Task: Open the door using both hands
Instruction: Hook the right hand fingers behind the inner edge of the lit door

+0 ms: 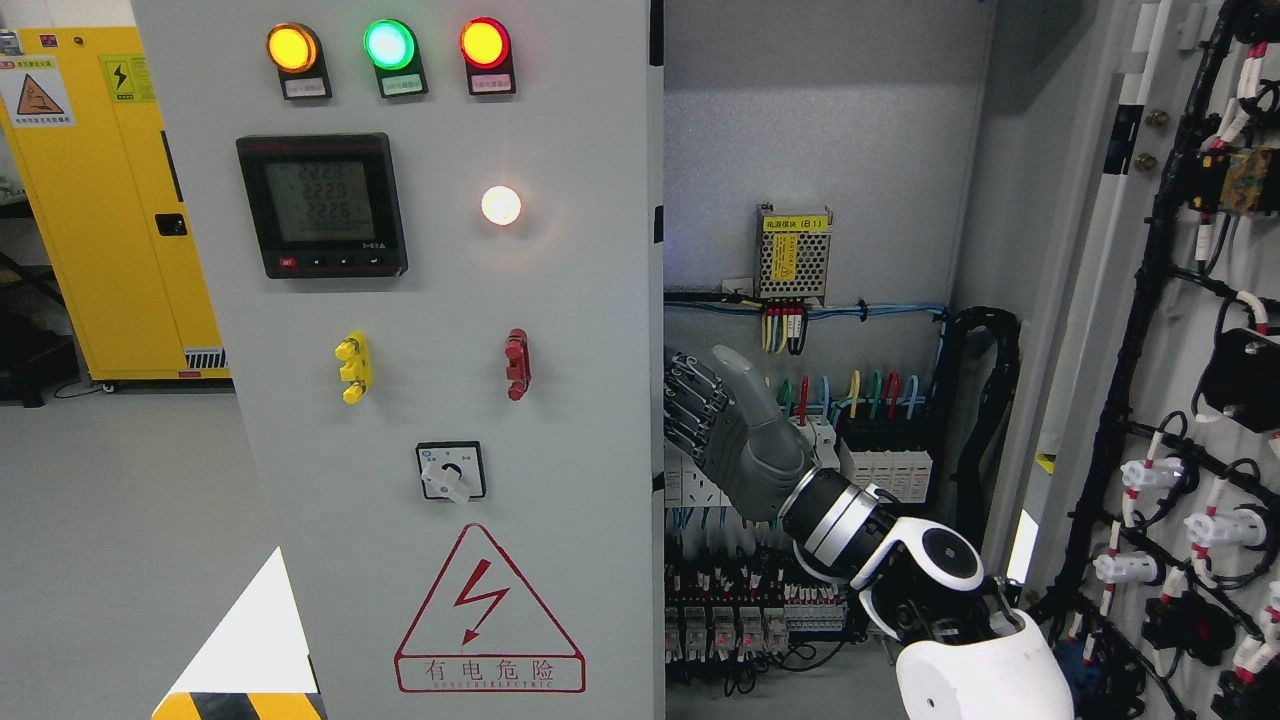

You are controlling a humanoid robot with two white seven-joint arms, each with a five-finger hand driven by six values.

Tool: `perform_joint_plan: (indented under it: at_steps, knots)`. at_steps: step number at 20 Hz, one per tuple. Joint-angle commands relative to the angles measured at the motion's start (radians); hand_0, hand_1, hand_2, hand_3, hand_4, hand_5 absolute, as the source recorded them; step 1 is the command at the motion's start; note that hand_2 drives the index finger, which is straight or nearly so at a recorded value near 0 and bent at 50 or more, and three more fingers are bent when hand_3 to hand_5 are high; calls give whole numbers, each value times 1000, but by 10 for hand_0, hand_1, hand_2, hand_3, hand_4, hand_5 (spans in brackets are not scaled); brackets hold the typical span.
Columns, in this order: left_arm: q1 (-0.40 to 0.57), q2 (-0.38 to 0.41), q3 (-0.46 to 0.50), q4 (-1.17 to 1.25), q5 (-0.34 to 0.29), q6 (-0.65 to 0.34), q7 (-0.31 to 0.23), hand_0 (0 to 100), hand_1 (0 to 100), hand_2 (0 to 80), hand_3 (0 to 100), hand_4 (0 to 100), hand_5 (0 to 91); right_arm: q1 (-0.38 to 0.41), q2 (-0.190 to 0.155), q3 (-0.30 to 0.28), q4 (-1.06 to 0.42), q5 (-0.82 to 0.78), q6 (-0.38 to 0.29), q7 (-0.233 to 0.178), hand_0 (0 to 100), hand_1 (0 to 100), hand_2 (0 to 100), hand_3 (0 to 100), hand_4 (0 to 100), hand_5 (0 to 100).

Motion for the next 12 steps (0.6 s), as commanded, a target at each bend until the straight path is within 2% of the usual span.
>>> perform_joint_plan:
  at_steps: [1,5,6,8,12]
  knots:
    - [0,-34,0,18,0,0,1,0,0,0,0,0,0,-9,16,-3,3,-4,9,3,244,0,0,0,0,0]
    - [0,-32,0,18,0,0,1,0,0,0,0,0,0,-8,10,-11,7,-4,9,3,243,0,0,0,0,0]
    - [0,-32,0,20,0,0,1,0,0,0,0,0,0,-6,9,-11,5,-5,9,13,243,0,0,0,0,0]
    - [0,-32,0,18,0,1,1,0,0,0,0,0,0,-8,7,-11,0,-20,9,58,243,0,0,0,0,0]
    - [0,-32,0,18,0,0,1,0,0,0,0,0,0,-6,7,-13,-1,-22,10,68,243,0,0,0,0,0]
